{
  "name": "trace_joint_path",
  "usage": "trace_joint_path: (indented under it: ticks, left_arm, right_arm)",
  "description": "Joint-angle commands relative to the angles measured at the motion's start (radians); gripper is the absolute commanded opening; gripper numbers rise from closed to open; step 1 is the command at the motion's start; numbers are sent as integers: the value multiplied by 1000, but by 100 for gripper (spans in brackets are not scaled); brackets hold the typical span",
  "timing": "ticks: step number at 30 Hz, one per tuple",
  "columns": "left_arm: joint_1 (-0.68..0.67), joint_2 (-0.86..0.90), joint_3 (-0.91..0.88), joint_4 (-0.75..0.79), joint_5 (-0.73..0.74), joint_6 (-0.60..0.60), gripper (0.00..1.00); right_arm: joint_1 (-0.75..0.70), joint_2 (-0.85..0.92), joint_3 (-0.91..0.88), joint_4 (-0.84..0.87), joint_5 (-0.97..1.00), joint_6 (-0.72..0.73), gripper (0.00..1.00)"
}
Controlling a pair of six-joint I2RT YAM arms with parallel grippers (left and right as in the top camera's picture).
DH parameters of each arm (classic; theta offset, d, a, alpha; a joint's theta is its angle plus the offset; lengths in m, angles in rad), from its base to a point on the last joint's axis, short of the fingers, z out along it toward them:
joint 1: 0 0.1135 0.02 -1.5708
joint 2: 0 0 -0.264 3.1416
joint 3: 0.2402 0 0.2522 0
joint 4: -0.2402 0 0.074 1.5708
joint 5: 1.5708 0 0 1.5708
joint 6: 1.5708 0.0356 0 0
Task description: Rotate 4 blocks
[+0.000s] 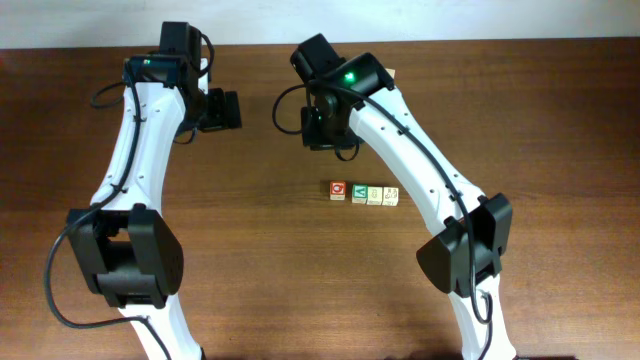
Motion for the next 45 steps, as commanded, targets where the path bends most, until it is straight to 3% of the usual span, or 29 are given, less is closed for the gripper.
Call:
trace_joint_path:
  ticks: [1, 3, 7, 10, 12, 38, 45]
  left_arm:
    - [-1, 8, 10, 24, 34, -9, 99]
    - [-1, 8, 10, 63, 31, -9, 99]
    - [9, 8, 10, 93, -60, 8, 99]
    - [36, 8, 10, 85, -184, -129, 99]
    - [48, 8, 10, 85, -196, -149, 99]
    - [55, 8, 10, 85, -196, -160, 99]
    - [55, 8, 10, 90, -196, -159, 99]
  right_arm:
    - [-1, 7, -62, 60, -32, -11, 13]
    - [-1, 23, -152, 146, -36, 22, 8]
    - [27, 26, -296, 268, -23, 95, 7]
    - [50, 37, -340, 295, 61, 146, 7]
    - [57, 55, -340, 299, 82, 147, 8]
    - [60, 121, -340, 157, 195, 172, 7]
    - [3, 117, -269, 106, 99, 152, 8]
